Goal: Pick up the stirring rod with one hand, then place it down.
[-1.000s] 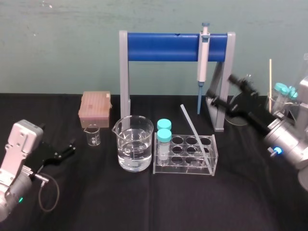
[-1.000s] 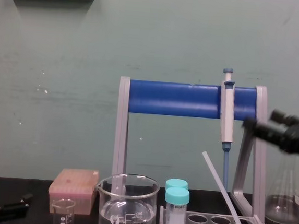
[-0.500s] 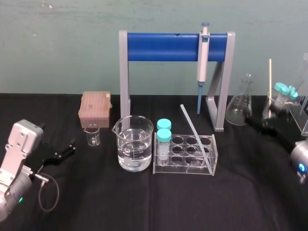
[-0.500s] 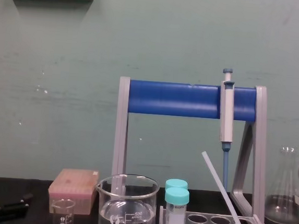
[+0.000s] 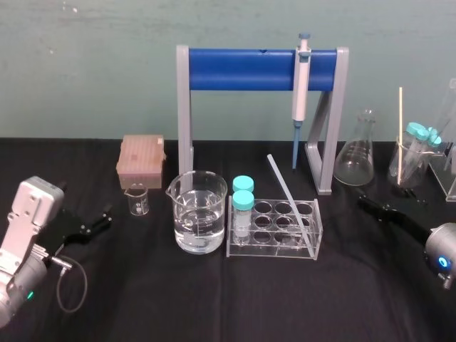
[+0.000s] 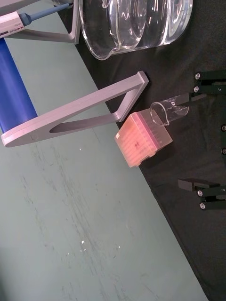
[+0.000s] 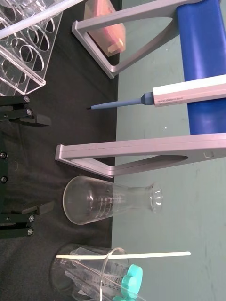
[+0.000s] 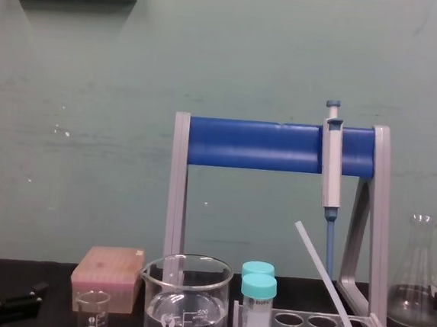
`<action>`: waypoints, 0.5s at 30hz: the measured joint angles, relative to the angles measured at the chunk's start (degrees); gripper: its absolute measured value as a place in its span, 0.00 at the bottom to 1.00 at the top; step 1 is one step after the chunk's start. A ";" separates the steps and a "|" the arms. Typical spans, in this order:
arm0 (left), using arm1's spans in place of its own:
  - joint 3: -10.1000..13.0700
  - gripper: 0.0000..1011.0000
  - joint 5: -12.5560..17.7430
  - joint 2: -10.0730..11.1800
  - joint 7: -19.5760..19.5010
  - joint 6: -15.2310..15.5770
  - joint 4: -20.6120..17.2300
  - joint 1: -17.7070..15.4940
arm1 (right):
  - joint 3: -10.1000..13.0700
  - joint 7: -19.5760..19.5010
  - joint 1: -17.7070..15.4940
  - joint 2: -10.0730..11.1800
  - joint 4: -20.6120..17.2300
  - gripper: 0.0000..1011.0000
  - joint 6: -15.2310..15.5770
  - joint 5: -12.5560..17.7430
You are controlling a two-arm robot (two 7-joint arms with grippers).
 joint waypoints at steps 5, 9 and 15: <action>0.00 0.99 0.00 0.00 0.00 0.00 0.00 0.00 | 0.08 0.05 -0.02 -0.05 -0.07 0.99 -0.52 0.05; 0.00 0.99 0.00 0.00 0.00 0.00 0.00 0.00 | 0.15 0.08 -0.03 -0.07 -0.13 0.99 -0.85 0.08; 0.00 0.99 0.00 0.00 0.00 0.00 0.00 0.00 | 0.18 0.11 -0.03 -0.10 -0.16 0.99 -1.18 0.13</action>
